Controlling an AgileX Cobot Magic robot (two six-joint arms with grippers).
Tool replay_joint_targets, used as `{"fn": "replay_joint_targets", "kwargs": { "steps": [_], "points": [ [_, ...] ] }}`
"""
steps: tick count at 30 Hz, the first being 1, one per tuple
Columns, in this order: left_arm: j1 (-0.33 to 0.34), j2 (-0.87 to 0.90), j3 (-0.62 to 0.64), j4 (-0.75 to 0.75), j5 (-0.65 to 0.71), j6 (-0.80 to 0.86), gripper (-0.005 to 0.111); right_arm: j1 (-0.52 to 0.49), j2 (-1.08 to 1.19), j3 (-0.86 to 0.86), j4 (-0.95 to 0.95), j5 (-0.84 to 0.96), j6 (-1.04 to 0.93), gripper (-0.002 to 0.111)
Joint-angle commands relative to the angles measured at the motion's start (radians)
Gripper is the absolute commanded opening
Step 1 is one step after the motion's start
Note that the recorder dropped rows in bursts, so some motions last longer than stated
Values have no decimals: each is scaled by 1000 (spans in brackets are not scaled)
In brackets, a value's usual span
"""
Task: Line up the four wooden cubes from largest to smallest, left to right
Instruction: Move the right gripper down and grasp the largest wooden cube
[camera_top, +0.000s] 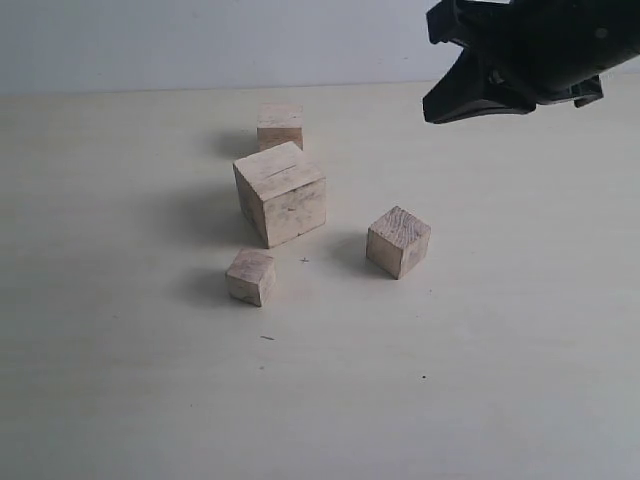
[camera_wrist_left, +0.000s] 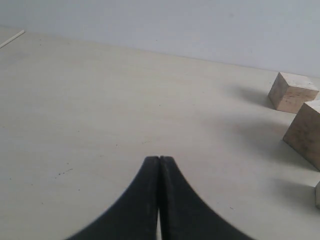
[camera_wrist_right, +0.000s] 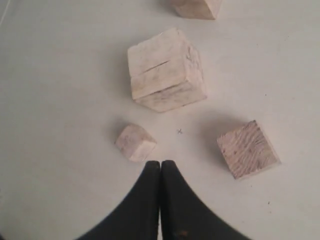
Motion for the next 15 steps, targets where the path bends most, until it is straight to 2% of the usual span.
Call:
{"fn": "replay_joint_targets", "kwargs": {
  "steps": [1,3,5,8,10,12,15],
  "points": [
    [-6,-6,3,4,-8,3,0,17,37,-19,104,-116,-110,0],
    [-6,-6,3,4,-8,3,0,41,58,-50,97,-116,-230,0],
    [-6,-6,3,4,-8,3,0,76,82,-94,40,-116,-229,0],
    [-6,-6,3,4,-8,3,0,144,134,-184,-114,-118,-153,0],
    [-6,-6,3,4,-8,3,0,217,195,-276,-316,-109,-20,0],
    [-6,-6,3,4,-8,3,0,283,278,-374,-504,-56,150,6],
    [-6,-6,3,4,-8,3,0,319,382,-467,-545,2,215,21]
  ]
}}
